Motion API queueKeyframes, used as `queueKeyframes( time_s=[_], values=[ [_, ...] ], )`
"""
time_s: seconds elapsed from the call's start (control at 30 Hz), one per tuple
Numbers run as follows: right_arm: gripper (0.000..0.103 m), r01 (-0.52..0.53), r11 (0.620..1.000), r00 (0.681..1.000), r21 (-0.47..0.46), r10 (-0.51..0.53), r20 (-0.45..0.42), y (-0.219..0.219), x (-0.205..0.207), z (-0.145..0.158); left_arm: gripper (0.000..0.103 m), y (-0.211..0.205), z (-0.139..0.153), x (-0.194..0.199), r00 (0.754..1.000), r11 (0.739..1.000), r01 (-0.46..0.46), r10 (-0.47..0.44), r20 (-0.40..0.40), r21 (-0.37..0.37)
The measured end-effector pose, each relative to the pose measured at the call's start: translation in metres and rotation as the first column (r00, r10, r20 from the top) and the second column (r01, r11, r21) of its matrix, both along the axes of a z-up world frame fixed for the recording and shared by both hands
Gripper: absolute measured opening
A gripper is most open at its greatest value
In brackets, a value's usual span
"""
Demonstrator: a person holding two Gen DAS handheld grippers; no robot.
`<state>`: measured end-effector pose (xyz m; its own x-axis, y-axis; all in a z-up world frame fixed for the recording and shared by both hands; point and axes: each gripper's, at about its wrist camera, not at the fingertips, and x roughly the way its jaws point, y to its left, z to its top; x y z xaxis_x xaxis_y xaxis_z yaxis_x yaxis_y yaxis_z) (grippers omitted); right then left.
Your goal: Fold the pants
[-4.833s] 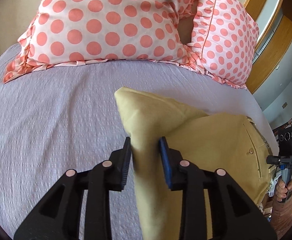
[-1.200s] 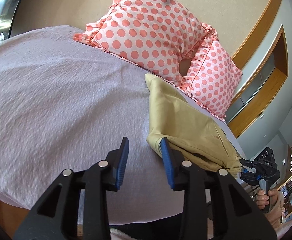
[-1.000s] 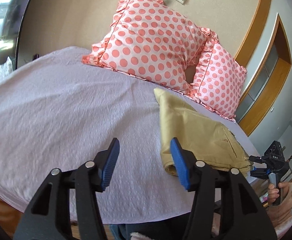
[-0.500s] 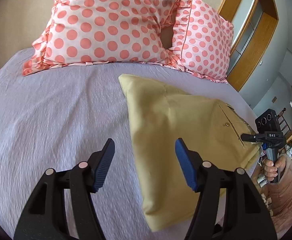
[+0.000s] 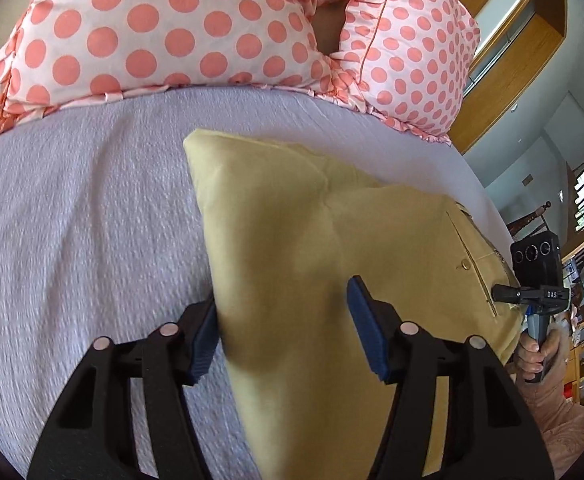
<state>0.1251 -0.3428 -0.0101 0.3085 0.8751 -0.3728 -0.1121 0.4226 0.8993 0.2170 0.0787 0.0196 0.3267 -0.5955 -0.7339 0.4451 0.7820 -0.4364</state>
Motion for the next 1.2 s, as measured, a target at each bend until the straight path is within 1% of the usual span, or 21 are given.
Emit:
queueKeyframes(
  time_s=[0.03,0.07,0.13,0.27,0.37,0.43,0.53,0.6,0.63,0.67,0.7,0.73,0.77,0.8,0.87,0.9,0.97,1.03,1.07,1.13,1.2],
  values=[
    [0.019,-0.003,1.000,1.000,-0.008,0.004,0.008,0.001,0.000,0.001,0.029,-0.002,-0.001,0.003,1.000,1.000,-0.015,0.015,-0.004,0.014],
    [0.018,-0.007,1.000,1.000,-0.014,0.008,0.016,0.001,0.001,0.003,0.018,-0.001,-0.001,0.005,0.999,0.999,-0.032,0.032,-0.004,0.012],
    [0.017,-0.016,0.999,0.999,-0.030,0.017,0.042,0.001,0.005,0.011,0.009,-0.001,0.004,0.005,0.999,0.999,-0.039,0.039,0.010,-0.005],
    [0.017,-0.026,0.997,0.989,-0.077,0.036,0.141,0.000,0.029,0.042,0.007,-0.014,0.019,0.003,0.995,0.997,-0.049,0.043,0.094,0.061],
    [0.017,-0.012,0.994,0.979,-0.109,0.034,0.203,-0.001,0.060,0.063,0.007,-0.016,0.032,0.020,0.987,0.994,-0.102,0.095,0.130,0.045],
    [0.016,0.010,0.991,0.973,-0.136,0.022,0.229,-0.002,0.083,0.072,0.007,-0.017,0.042,0.035,0.969,0.986,-0.164,0.153,0.195,0.041],
    [0.016,0.052,0.985,0.962,-0.167,-0.004,0.273,-0.004,0.115,0.073,0.007,-0.020,0.045,0.060,0.945,0.968,-0.247,0.232,0.230,0.038],
    [0.016,0.071,0.978,0.974,-0.196,-0.025,0.225,-0.005,0.134,0.057,0.008,-0.024,0.033,0.076,0.947,0.957,-0.274,0.252,0.198,0.092],
    [0.017,0.074,0.973,0.981,-0.220,-0.032,0.191,-0.004,0.141,0.047,0.009,-0.026,0.023,0.082,0.952,0.952,-0.280,0.259,0.163,0.122],
    [0.020,0.076,0.966,0.987,-0.248,-0.038,0.154,-0.003,0.145,0.037,0.018,-0.025,0.015,0.084,0.953,0.947,-0.288,0.267,0.145,0.145],
    [0.031,0.076,0.959,0.992,-0.272,-0.046,0.114,-0.005,0.145,0.030,0.021,-0.024,0.012,0.082,0.951,0.943,-0.294,0.271,0.149,0.156],
    [0.041,0.086,0.953,0.994,-0.291,-0.062,0.092,-0.009,0.144,0.026,0.029,-0.022,0.012,0.079,0.947,0.938,-0.302,0.276,0.163,0.168],
    [0.056,0.114,0.938,0.992,-0.326,-0.089,0.089,-0.014,0.140,0.027,0.037,-0.018,0.015,0.076,0.940,0.930,-0.320,0.287,0.182,0.184],
    [0.061,0.155,0.921,0.986,-0.358,-0.123,0.110,-0.021,0.134,0.032,0.039,-0.012,0.019,0.071,0.929,0.918,-0.346,0.305,0.209,0.196],
    [0.062,0.260,0.881,0.960,-0.395,-0.195,0.199,-0.037,0.119,0.049,0.044,-0.003,0.032,0.059,0.909,0.906,-0.380,0.329,0.255,0.187],
    [0.063,0.300,0.873,0.946,-0.384,-0.219,0.241,-0.043,0.111,0.058,0.046,0.001,0.038,0.052,0.904,0.910,-0.383,0.333,0.268,0.160],
    [0.072,0.309,0.893,0.934,-0.328,-0.219,0.282,-0.043,0.103,0.067,0.056,0.001,0.048,0.039,0.910,0.935,-0.346,0.313,0.270,0.081],
    [0.075,0.246,0.922,0.946,-0.299,-0.161,0.282,-0.029,0.100,0.067,0.062,-0.011,0.049,0.033,0.934,0.959,-0.282,0.267,0.238,0.030],
    [0.076,0.212,0.930,0.953,-0.301,-0.127,0.276,-0.018,0.101,0.064,0.065,-0.019,0.045,0.033,0.945,0.966,-0.257,0.245,0.215,0.027],
    [0.080,0.151,0.937,0.964,-0.316,-0.068,0.259,0.004,0.105,0.056,0.065,-0.034,0.030,0.040,0.960,0.967,-0.242,0.227,0.166,0.077],
    [0.083,0.126,0.925,0.976,-0.358,-0.051,0.212,0.015,0.108,0.043,0.064,-0.044,0.008,0.050,0.961,0.950,-0.268,0.251,0.120,0.162]
  ],
)
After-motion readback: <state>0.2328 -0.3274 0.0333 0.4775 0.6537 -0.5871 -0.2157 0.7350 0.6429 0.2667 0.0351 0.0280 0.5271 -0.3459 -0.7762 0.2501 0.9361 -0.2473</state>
